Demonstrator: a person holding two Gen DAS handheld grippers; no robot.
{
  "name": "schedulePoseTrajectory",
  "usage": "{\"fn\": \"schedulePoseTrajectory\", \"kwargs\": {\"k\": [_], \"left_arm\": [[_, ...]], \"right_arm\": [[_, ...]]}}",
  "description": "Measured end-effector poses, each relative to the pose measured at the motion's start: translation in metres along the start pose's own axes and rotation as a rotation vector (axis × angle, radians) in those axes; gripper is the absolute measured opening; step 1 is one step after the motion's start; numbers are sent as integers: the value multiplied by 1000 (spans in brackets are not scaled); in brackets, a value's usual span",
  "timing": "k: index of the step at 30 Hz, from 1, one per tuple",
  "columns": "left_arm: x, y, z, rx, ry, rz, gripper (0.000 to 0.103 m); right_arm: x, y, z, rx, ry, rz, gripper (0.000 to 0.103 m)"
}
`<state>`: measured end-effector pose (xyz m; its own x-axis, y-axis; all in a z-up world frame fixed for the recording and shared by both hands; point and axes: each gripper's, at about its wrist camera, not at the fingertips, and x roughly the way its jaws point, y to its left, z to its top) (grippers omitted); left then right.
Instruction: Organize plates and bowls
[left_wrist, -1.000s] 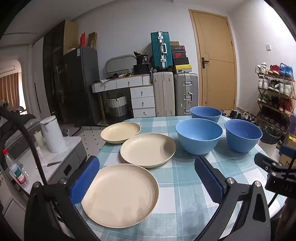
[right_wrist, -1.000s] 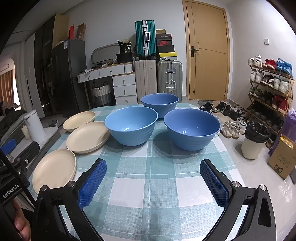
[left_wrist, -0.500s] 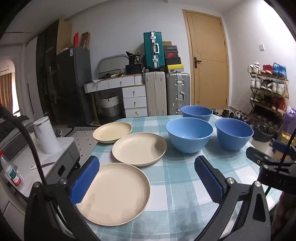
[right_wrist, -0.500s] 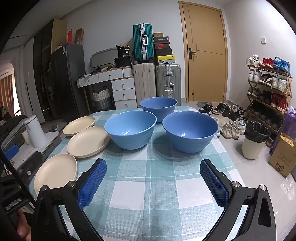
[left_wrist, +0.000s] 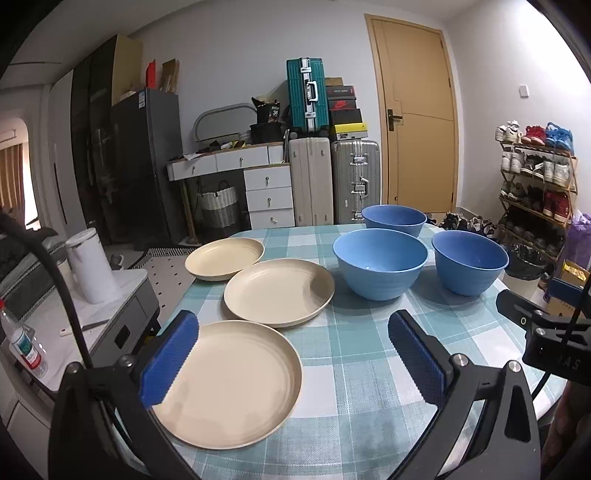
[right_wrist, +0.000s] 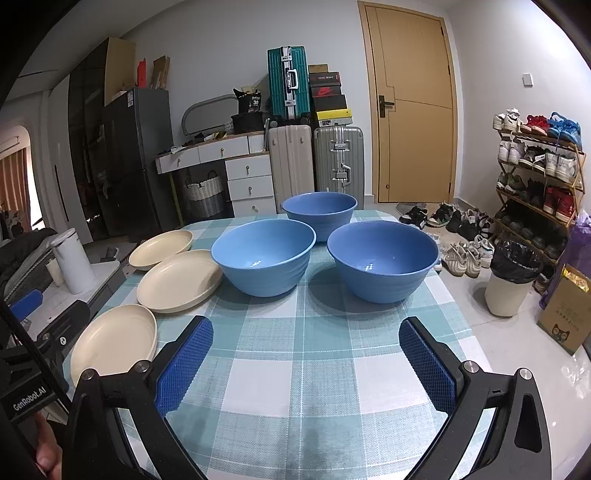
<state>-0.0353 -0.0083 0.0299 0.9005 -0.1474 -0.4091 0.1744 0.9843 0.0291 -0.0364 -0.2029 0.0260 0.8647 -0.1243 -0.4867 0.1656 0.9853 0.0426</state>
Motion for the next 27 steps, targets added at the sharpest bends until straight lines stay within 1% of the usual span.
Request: {"fn": "schedulePoseTrajectory", "kwargs": {"k": [5,7,9,11,12,15,17,19,20,23,25,26,27], "left_arm": [[-1,2,-1,21,-12,-1,103],[0,8,-2,14,3,-12,103],[1,19,-2,-23,12,-41,103],[-1,36,1,-82,13,-58,103],[-3,45,2,-112,0,-69,103],[-2,74,12,-188,-7,-48,103],[4,87,21,-191,15,-14,103],[19,104,34,-173,66,42,103],[27,111,39,-169,92,50,103],[57,139,56,-187,188,18,103],[84,151,68,-180,266,1,103],[100,155,73,-169,318,4,103],[115,158,75,-159,360,28,103]], "right_arm": [[-1,2,0,-1,6,21,102],[-3,2,0,16,3,64,102],[-5,4,1,24,-11,91,103],[-5,8,2,13,-22,82,103],[-6,11,3,1,-31,66,103],[-11,21,6,-31,-70,51,103],[-11,34,13,-57,-73,87,103],[-6,49,24,-68,-45,131,103],[-3,54,30,-66,-29,144,103],[15,78,51,-14,29,234,103],[27,92,60,34,57,276,102],[34,100,63,52,73,288,102],[41,107,65,67,99,291,102]]}}
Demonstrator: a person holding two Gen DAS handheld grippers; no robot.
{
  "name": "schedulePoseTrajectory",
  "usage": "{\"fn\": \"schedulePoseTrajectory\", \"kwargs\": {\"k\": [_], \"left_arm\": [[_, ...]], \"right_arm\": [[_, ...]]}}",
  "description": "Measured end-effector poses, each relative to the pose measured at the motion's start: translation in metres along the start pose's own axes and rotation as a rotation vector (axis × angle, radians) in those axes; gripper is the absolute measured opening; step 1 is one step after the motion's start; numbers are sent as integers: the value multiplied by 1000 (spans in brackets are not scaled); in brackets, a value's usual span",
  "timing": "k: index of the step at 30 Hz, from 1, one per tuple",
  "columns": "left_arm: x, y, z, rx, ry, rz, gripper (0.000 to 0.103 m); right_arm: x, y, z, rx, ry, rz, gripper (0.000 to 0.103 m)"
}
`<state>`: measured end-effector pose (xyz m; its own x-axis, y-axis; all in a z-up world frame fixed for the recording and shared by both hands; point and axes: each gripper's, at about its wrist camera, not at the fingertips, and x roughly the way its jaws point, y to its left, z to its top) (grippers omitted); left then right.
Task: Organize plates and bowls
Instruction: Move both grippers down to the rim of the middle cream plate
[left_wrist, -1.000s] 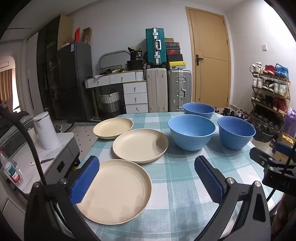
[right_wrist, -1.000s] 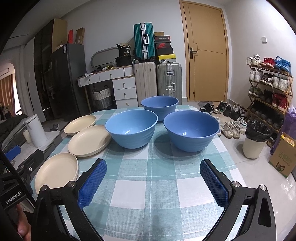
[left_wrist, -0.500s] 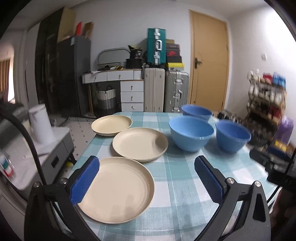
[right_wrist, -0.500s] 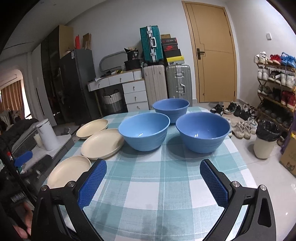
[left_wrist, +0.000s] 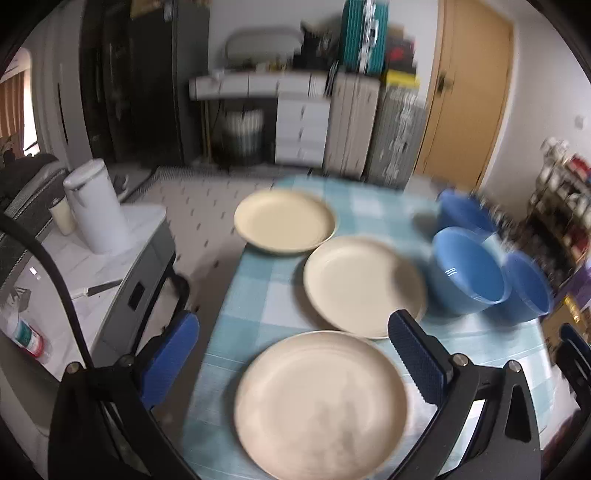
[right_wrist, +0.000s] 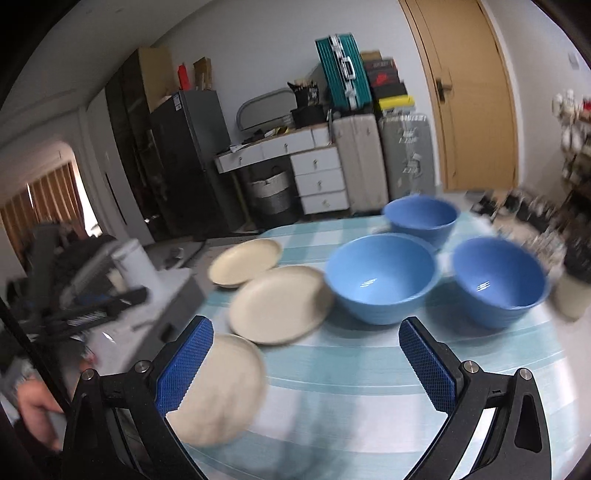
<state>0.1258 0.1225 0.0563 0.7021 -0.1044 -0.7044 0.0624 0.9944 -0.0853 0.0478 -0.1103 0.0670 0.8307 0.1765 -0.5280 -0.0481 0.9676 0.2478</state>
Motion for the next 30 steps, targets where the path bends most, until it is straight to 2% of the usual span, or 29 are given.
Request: {"fn": "schedulePoseTrajectory", "kwargs": {"k": [2,4,9,12,14,17,23,29,30], "left_arm": [[31,1,13,32,93,44,103],[59,-2,18,60,152,76,103],[122,-5,22,44,341,16,103],[148,-10,24,15,411,-32,103],[159,-12,25,-20,436,-46,103],[172,-16,29,-46,461,-71,103],[188,-28,37,1,470,-78,102],[194,-27,42,4,465,-129,102],[194,-28,42,10,464,-133,102]], "right_arm": [[25,8,3,51,70,18,102],[47,12,1,118,116,58,102],[97,-4,-9,284,191,73,102],[123,-27,-15,426,242,72,102],[137,-37,-20,499,267,67,102],[157,-38,-19,518,279,55,101],[183,-34,-18,502,322,40,98],[200,-43,-20,539,372,28,93],[205,-44,-21,544,388,29,90]]}}
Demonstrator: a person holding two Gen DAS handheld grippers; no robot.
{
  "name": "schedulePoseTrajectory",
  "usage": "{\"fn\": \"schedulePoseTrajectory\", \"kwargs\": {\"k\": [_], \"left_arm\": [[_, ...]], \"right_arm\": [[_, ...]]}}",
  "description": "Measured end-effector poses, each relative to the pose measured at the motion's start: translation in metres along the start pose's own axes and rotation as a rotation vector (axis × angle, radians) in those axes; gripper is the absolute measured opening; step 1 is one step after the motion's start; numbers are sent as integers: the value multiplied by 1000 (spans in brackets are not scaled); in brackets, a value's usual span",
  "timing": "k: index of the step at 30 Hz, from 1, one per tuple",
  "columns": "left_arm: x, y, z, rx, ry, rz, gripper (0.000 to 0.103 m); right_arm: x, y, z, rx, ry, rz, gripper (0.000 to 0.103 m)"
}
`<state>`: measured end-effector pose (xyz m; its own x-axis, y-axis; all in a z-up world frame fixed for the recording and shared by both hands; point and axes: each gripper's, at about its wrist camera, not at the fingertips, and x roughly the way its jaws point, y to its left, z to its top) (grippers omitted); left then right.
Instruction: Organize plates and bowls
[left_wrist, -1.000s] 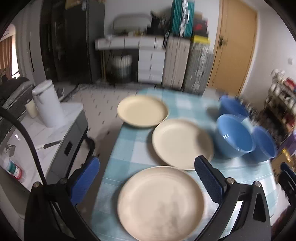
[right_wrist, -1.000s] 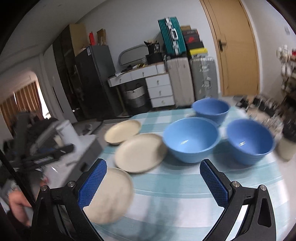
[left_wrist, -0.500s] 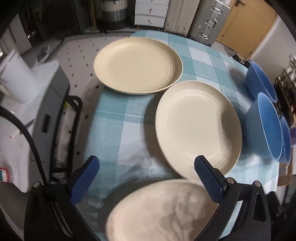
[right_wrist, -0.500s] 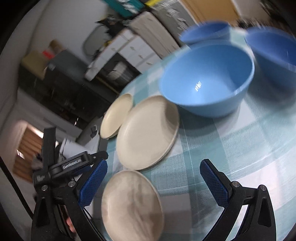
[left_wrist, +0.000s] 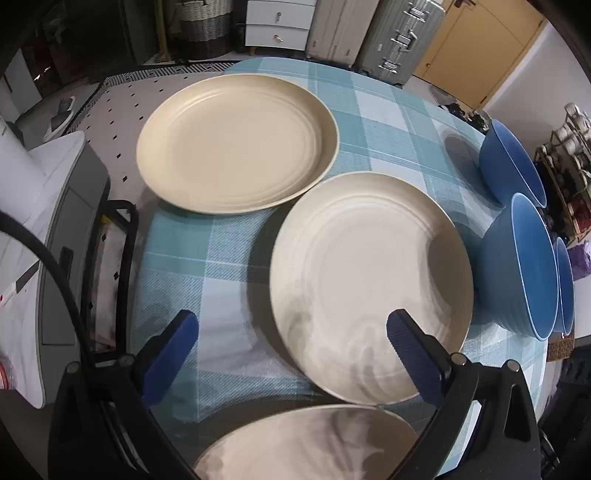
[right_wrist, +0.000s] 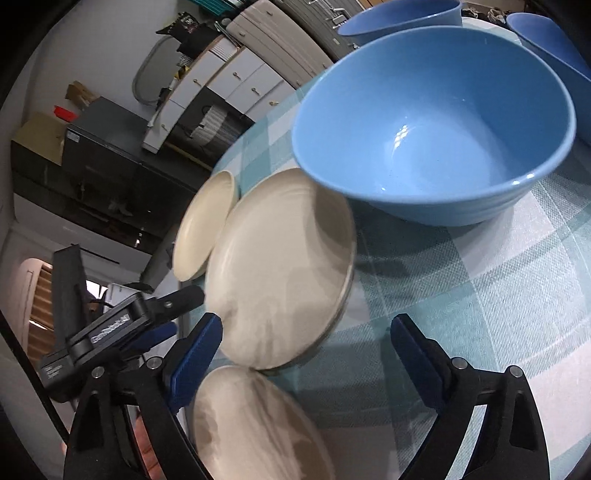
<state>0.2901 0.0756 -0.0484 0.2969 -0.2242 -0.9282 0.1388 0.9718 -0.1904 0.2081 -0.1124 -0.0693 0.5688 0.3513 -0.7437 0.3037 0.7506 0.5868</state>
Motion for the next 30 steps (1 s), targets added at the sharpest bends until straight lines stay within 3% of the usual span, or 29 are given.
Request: {"fn": "schedulePoseTrajectory", "kwargs": {"k": [4,14,18,23,25,30], "left_arm": [[0,-1,1,29,-38,4,102],[13,7,6,-3,-26,-91,101],[17,10,6,-13,-15,-113,100],[22,15,7,-59,-17,-116,100],[24,14,7,-51,-17,-95,90],[31,13,5,-40,3,-85,84]], "right_arm": [[13,-5,-1,6,24,-21,83],[25,1,5,-44,8,-47,82],[26,2,7,-56,-24,-76,72],[33,7,8,-90,-26,-87,70],[33,5,10,-81,-35,-85,63],[34,5,12,-85,-40,-118,50]]}}
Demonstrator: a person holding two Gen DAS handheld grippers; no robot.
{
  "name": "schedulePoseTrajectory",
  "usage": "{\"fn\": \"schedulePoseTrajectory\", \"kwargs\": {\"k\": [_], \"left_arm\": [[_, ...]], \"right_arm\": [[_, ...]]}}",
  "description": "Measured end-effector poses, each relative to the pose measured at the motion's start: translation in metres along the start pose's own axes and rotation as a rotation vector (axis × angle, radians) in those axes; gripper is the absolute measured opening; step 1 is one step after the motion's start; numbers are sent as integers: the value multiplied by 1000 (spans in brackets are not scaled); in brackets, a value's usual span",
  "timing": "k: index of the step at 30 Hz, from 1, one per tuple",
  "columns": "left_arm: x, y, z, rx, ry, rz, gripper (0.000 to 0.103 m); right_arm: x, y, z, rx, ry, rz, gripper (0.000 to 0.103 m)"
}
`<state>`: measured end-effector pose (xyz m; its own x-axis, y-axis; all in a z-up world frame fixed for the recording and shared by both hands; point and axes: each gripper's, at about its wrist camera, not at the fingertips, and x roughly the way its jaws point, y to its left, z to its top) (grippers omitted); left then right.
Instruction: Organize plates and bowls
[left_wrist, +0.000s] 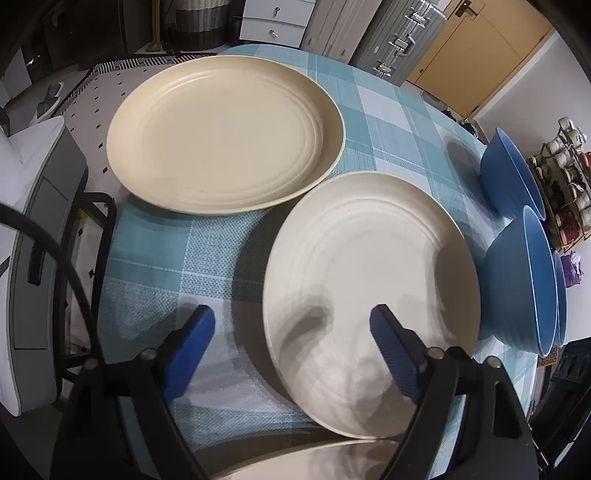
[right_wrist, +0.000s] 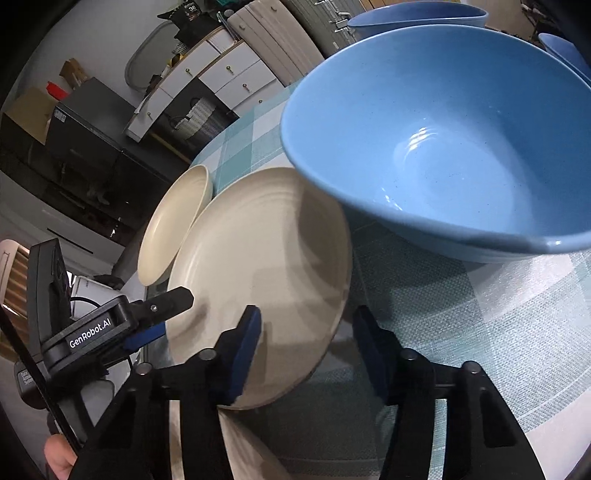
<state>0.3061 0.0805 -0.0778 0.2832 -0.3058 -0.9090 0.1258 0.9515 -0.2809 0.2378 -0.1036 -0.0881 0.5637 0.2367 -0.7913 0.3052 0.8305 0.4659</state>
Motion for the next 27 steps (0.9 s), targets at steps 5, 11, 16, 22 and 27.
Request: {"fn": "schedulePoseTrajectory", "kwargs": {"k": [5,11,16,22,27], "left_arm": [[2,-1,0,-9,4,-22,72],[6,-10,-3,16,26,-10,49],[6,-8,-2,15,26,6,42],[6,-5,-1,6,26,18,31],[5,-6,-1,6,21,18,30]], "right_arm": [[2,3,1,-22,11,-44,40],[3,-4,1,4,35,-45,16],[3,-4,-2,5,25,-41,15],[2,-13,-4,45,2,10,15],[3,-15,-4,53,-3,15,15]]}}
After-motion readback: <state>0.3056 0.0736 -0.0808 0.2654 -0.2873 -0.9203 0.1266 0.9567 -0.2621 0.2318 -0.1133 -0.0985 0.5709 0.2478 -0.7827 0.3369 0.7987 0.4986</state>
